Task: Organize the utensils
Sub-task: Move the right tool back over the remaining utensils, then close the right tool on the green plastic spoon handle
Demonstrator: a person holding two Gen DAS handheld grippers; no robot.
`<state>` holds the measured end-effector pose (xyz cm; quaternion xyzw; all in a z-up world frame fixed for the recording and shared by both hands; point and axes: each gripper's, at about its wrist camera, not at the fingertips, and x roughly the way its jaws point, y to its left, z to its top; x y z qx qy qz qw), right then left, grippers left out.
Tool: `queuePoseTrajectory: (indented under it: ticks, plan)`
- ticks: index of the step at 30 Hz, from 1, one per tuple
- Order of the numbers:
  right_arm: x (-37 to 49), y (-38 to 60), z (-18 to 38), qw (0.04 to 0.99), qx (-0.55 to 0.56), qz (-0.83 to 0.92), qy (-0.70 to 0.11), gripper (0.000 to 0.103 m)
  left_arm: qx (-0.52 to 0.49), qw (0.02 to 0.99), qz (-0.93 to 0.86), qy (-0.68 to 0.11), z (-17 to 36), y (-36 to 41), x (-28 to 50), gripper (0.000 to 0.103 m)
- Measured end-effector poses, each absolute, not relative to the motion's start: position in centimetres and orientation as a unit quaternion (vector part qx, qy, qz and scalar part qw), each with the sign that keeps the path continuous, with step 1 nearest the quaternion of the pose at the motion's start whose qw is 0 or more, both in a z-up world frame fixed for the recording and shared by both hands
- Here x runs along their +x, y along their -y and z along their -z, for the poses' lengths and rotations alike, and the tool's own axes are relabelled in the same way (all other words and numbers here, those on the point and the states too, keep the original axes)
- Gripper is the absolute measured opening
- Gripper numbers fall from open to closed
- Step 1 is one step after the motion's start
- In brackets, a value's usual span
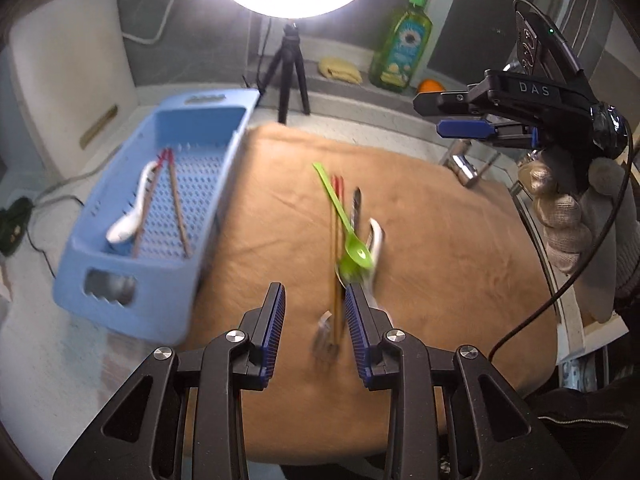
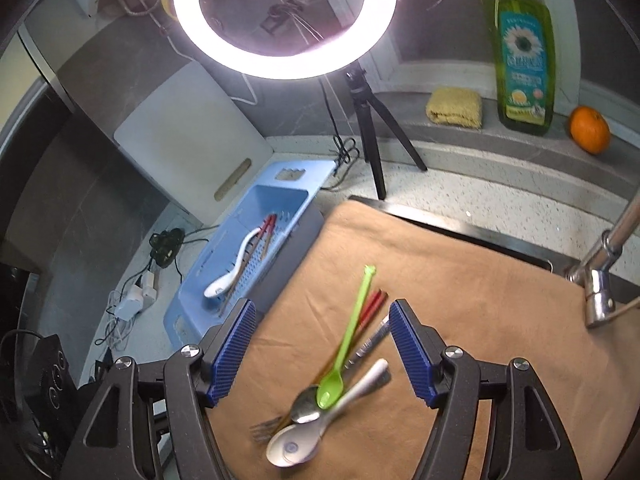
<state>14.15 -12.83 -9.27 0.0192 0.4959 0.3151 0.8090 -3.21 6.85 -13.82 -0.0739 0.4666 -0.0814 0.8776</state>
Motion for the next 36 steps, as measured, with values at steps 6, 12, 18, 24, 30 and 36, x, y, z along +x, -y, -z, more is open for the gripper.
queuePoseTrajectory:
  ticks: [6, 12, 18, 24, 30, 36]
  plan:
    - [13.6, 14.4, 13.7, 0.774, 0.028, -0.303, -0.555, 0.054, -0.103, 0.86, 0.097, -0.49, 16.4, -4.9, -4.7, 0.029]
    - [13.5, 14.8, 17.4, 0.736, 0.047, -0.295, -0.607, 0.036, -0.127, 0.86, 0.101, -0.485, 17.3, -3.9, -5.8, 0.029]
    - [13.4, 14.3, 20.2, 0.711, 0.062, -0.289, -0.637, 0.028, -0.119, 0.86, 0.091, -0.488, 17.9, -3.2, -6.2, 0.029]
    - [13.6, 14.1, 21.4, 0.699, 0.083, -0.288, -0.649, 0.023, -0.075, 0.864, 0.087, -0.491, 17.5, -2.2, -6.0, 0.03]
    - [14.2, 14.2, 21.1, 0.701, 0.104, -0.291, -0.643, 0.022, -0.066, 0.857, 0.091, -0.503, 17.8, -1.6, -5.0, 0.029]
    - [16.5, 13.1, 19.5, 0.708, 0.116, -0.303, -0.628, 0.022, -0.085, 0.858, 0.087, -0.498, 17.2, -3.2, -3.5, 0.03]
